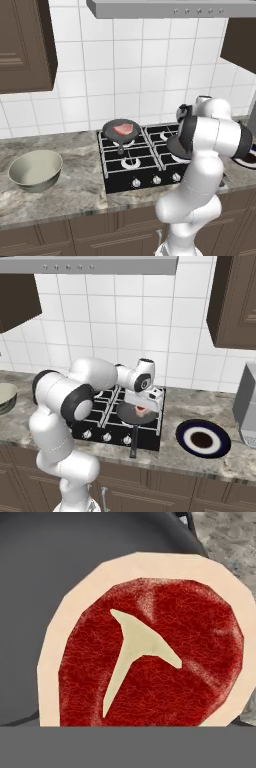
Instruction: Place one of the steaks on the plate and the other in the bowl. Then place the bowl in the fridge.
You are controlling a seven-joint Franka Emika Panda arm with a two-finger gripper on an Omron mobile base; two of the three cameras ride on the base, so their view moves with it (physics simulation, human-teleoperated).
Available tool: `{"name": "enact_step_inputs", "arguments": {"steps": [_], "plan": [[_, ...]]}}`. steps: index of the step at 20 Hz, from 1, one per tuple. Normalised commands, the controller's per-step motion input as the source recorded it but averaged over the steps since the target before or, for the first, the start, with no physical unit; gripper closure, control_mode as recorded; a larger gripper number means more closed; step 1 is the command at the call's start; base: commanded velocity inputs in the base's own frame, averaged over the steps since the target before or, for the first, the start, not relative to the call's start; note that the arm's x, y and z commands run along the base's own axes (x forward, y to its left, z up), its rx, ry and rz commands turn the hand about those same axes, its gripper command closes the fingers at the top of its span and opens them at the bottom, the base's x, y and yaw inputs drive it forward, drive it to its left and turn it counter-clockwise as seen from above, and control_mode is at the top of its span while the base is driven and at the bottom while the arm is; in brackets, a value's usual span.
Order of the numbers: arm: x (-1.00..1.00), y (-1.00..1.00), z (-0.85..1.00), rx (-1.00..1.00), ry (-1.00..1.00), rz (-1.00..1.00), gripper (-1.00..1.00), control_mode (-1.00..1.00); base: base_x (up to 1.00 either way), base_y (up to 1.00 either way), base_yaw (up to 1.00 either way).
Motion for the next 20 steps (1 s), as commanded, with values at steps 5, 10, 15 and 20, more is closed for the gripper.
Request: {"name": "enact_step_inputs", "arguments": {"steps": [5, 10, 15, 20], "plan": [[-0.52, -0.86, 0.78, -0.07, -0.04, 0.0, 1.0, -1.0, 0.0, 0.0, 0.0], [-0.35, -1.0, 0.13, 0.0, 0.0, -0.07, 1.0, -1.0, 0.0, 0.0, 0.0], [-0.24, -1.0, 0.0, 0.0, 0.0, -0.09, 1.0, -1.0, 0.0, 0.0, 0.0], [-0.19, -0.93, -0.08, 0.01, 0.0, -0.1, 1.0, -1.0, 0.0, 0.0, 0.0]]}}
